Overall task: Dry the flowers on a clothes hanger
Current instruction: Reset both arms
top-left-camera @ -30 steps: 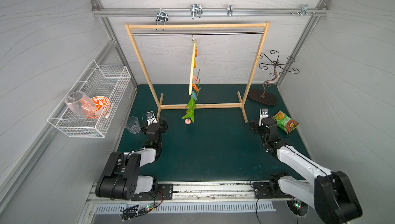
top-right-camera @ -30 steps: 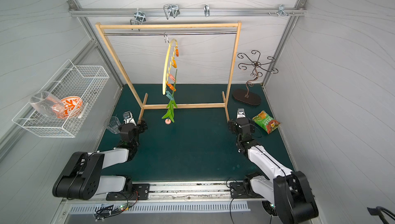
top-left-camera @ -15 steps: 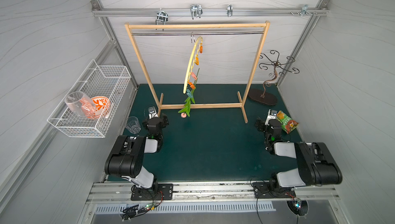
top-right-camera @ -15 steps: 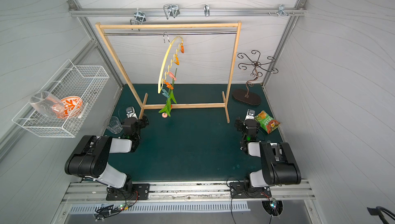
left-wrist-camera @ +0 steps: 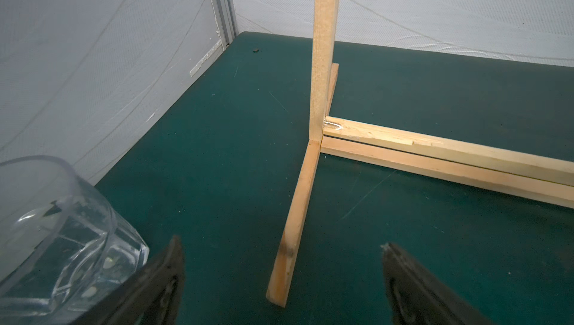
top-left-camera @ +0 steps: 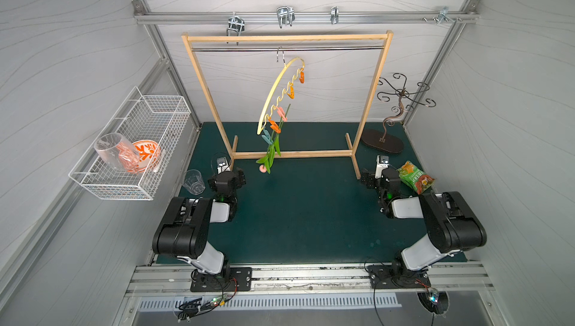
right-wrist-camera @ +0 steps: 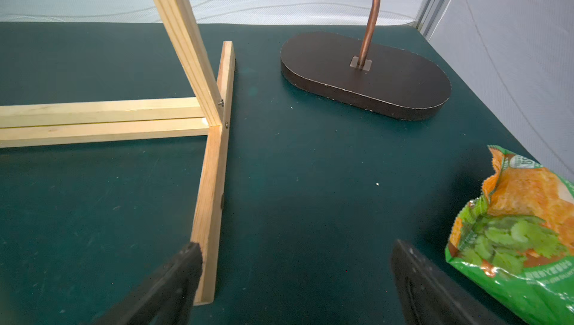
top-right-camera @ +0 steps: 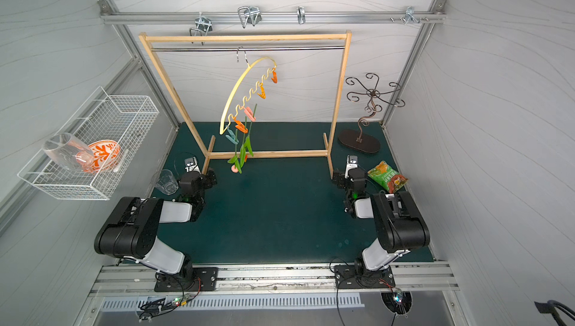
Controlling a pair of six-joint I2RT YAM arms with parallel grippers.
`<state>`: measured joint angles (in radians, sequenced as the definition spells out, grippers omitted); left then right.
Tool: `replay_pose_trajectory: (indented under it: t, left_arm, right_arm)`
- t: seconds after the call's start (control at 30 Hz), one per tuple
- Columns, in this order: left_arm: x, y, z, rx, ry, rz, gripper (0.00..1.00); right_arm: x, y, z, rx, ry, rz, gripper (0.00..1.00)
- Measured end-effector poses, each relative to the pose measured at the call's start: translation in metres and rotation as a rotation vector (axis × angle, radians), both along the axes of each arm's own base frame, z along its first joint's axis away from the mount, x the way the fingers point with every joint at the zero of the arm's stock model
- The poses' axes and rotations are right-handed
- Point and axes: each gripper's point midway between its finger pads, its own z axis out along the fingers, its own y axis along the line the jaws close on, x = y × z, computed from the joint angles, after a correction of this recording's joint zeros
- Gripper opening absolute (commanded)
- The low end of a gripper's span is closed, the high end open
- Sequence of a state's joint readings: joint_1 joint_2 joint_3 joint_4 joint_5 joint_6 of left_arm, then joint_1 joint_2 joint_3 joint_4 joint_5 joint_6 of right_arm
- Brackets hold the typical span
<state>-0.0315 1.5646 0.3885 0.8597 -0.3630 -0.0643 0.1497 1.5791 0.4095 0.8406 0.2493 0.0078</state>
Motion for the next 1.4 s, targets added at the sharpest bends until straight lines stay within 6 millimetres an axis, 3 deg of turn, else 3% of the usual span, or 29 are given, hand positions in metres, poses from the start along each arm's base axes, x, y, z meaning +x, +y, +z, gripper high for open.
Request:
replay_pose_trajectory:
  t: [1.4]
  left_arm:
    - [-0.0006,0.0000,-0.0013,0.000,0.006,0.000,1.00]
  right_arm:
    - [0.0016,0.0013,-0.0030,0.032,0.025,0.042,0.99]
